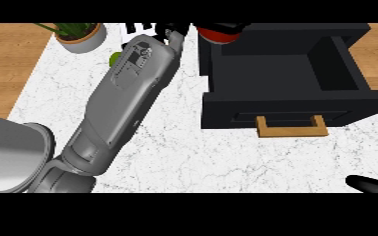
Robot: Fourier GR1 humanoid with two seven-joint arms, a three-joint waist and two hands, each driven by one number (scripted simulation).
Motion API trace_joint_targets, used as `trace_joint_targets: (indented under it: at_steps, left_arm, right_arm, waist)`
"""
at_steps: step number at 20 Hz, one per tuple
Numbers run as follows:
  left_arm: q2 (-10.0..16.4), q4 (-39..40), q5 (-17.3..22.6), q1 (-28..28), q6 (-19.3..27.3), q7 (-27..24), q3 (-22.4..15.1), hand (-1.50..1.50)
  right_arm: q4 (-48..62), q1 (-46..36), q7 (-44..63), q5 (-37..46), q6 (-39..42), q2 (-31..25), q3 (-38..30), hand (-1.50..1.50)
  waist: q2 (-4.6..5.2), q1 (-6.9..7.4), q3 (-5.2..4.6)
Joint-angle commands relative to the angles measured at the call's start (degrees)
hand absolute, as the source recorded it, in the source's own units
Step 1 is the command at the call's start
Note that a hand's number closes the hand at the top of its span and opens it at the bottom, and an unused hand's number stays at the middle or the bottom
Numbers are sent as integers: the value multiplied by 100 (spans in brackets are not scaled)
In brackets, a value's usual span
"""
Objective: Pick up the can, place it into the drawer and close the drawer
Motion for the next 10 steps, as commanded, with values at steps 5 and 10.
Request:
trace_joint_targets:
  at_steps: [5,10]
  left_arm:
    - [-1,1223,578,-1262,370,100,-274,150]
    - [0,1707,858,-1629,466,-16,-591,150]
  right_arm:
    - [118,101,-305,15,102,78,58,-150]
    - [-152,-6,20,-139,101,-82,-20,-150]
  waist:
    - [39,-160,4]
    - [39,-216,4]
